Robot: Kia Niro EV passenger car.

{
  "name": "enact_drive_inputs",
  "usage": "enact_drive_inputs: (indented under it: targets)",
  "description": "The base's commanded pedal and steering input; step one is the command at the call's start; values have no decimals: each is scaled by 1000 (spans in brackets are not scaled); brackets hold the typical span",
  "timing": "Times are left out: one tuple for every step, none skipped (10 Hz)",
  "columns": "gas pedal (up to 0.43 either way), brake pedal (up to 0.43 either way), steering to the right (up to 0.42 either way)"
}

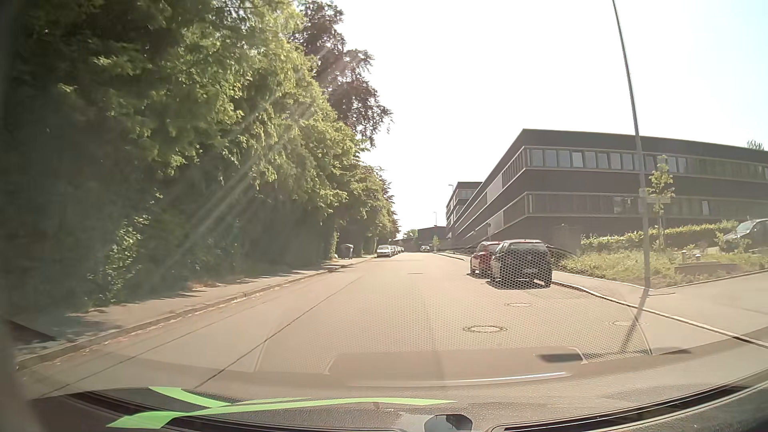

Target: Follow the waypoints while adhering to traffic rules and regulations

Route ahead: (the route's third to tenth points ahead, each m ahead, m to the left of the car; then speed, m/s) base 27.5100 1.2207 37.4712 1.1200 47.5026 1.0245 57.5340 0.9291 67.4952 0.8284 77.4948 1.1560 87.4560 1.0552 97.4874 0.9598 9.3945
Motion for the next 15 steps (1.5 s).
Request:
enact_drive_inputs:
  targets:
    - [209, 0, 0]
    - [209, 0, 0]
    - [209, 0, 0]
    - [209, 0, 0]
    - [209, 0, 0]
    - [209, 0, 0]
    - [209, 0, 0]
    - [209, 0, 0]
    - [209, 0, 0]
    - [209, 0, 0]
    - [209, 0, 1]
    - [209, 0, 3]
    - [209, 0, 4]
    - [209, 0, 6]
    - [209, 0, 8]
